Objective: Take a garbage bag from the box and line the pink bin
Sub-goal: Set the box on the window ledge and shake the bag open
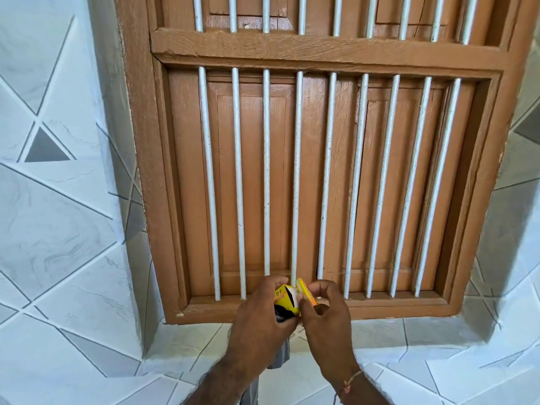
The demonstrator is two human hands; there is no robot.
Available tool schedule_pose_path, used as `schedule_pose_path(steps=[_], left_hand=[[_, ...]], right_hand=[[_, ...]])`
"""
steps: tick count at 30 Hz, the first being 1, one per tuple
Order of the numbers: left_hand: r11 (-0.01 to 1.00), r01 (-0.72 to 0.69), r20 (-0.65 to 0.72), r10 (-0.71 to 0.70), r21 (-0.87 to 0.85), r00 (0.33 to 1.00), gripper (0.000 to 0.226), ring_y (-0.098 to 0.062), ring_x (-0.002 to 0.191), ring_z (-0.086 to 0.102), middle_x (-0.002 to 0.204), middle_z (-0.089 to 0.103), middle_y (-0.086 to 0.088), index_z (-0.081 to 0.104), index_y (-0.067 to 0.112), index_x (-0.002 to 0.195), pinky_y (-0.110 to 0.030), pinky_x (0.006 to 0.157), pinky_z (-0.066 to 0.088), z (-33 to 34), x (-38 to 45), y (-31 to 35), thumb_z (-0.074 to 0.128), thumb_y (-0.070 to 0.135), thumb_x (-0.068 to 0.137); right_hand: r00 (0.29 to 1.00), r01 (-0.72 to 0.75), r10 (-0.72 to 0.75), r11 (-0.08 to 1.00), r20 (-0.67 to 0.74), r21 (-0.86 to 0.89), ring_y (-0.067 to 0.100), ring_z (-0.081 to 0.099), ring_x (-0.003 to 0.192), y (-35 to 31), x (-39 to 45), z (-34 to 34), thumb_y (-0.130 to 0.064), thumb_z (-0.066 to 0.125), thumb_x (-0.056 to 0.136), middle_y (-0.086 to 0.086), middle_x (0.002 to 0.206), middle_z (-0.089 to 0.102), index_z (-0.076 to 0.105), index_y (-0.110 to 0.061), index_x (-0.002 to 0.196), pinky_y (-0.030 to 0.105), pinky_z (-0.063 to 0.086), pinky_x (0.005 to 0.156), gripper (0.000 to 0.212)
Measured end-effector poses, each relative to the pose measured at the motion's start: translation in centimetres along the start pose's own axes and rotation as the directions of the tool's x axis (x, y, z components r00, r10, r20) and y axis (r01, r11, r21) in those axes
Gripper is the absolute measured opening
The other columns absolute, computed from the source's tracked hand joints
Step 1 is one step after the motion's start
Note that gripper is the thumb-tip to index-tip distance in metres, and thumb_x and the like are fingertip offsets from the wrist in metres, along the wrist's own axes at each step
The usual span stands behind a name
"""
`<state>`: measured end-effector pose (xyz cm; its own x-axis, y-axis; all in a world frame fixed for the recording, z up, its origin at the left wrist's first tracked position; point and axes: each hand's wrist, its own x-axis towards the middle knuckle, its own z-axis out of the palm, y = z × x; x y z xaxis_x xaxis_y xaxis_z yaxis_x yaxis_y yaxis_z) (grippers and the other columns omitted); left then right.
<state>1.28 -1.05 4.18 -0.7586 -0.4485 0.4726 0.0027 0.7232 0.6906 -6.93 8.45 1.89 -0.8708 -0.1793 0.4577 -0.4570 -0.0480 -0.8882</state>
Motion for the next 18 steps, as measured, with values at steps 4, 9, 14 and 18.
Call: schedule_pose_path(steps=[4,9,14,18], left_hand=[[0.996,0.046,-0.019,-0.045,0.070,0.999,0.086,-0.001,0.114,0.048,0.138,0.046,0.019,0.034,0.039,0.139,-0.014,0.090,0.038,-0.7,-0.6,-1.2,0.082,0.047,0.068],[0.956,0.265,0.029,-0.263,-0.124,0.964,0.046,-0.002,0.108,0.060,0.113,0.062,0.032,0.056,0.046,0.116,-0.023,0.090,0.050,-0.6,-1.7,-4.8,0.072,0.055,0.075],[0.872,0.257,0.102,-0.236,-0.417,0.966,0.023,0.016,0.098,0.062,0.095,0.069,0.039,0.065,0.038,0.108,-0.004,0.085,0.047,0.1,-1.9,-5.1,0.062,0.023,0.092],[0.882,0.256,0.067,-0.251,-0.396,0.966,0.024,0.011,0.100,0.063,0.100,0.071,0.034,0.065,0.038,0.111,-0.002,0.081,0.046,0.1,-1.5,-5.9,0.066,0.029,0.089]], right_hand=[[0.996,-0.039,0.045,0.996,-0.079,0.075,0.025,0.068,0.065,0.0,0.9,-0.8,-0.014,0.067,0.088,0.008,0.084,0.068,0.061,-0.022,0.085,0.051,0.060,0.059,0.011],[0.988,-0.100,0.125,0.967,-0.094,0.236,0.017,0.062,0.066,-0.6,2.1,-2.0,-0.014,0.063,0.092,0.001,0.079,0.064,0.061,-0.011,0.088,0.040,0.058,0.055,0.004],[0.979,-0.193,0.203,0.940,-0.006,0.281,0.016,0.066,0.076,-0.3,2.0,-1.7,-0.024,0.058,0.095,0.011,0.090,0.068,0.061,-0.009,0.093,0.024,0.056,0.054,0.015],[0.977,-0.214,0.212,0.949,0.035,0.233,0.022,0.066,0.080,0.0,1.7,-1.4,-0.024,0.054,0.097,0.015,0.090,0.068,0.062,-0.011,0.086,0.030,0.058,0.063,0.019]])
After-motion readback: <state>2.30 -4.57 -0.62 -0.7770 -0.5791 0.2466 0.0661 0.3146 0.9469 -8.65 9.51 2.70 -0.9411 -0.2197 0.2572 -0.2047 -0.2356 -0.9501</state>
